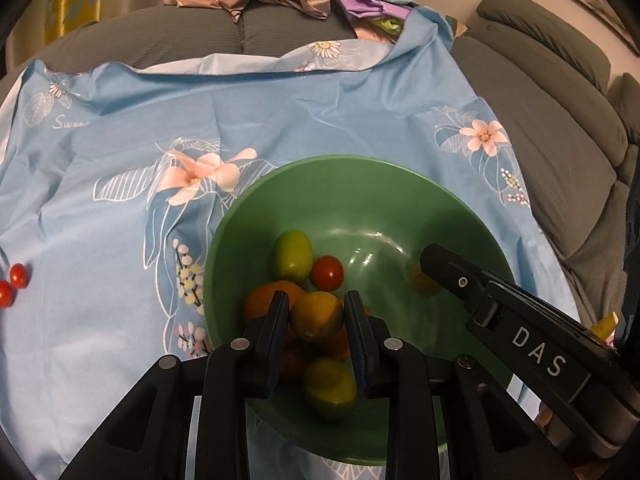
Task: Organize fruits
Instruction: 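Open both tools to release the yellow tomatoes in the bowl, then move both tools toward the last two red cherry tomatoes, then grasp a red cherry tomato with the left tool while the right tool grasps the other, then carry both red cherry tomatoes into the green bowl with both tools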
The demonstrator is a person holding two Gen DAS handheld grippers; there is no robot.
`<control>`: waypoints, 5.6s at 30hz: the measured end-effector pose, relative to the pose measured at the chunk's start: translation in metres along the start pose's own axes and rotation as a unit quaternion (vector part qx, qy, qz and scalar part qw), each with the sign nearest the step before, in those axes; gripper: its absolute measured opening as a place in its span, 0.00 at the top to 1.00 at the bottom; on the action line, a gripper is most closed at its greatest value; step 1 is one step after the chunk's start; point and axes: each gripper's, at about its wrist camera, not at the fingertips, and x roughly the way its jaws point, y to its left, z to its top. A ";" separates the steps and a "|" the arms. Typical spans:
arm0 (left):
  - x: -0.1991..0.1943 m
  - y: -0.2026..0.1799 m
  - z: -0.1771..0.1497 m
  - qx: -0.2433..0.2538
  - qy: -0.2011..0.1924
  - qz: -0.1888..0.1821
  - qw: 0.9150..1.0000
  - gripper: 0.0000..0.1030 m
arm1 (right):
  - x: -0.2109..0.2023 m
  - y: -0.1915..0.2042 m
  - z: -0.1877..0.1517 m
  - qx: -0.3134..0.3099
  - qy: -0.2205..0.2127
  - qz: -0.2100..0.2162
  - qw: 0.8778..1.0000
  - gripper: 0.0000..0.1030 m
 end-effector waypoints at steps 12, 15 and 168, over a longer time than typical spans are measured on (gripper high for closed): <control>-0.006 0.004 0.002 -0.011 -0.015 -0.008 1.000 0.73 | -0.002 0.000 0.000 0.005 -0.005 0.001 1.000 0.72; -0.016 0.011 0.004 -0.019 -0.023 -0.010 1.000 0.72 | -0.005 0.001 0.001 0.007 -0.012 0.006 1.000 0.67; -0.040 0.026 -0.007 0.020 -0.054 -0.028 0.998 0.71 | -0.020 0.028 -0.004 -0.010 -0.033 0.031 0.999 0.72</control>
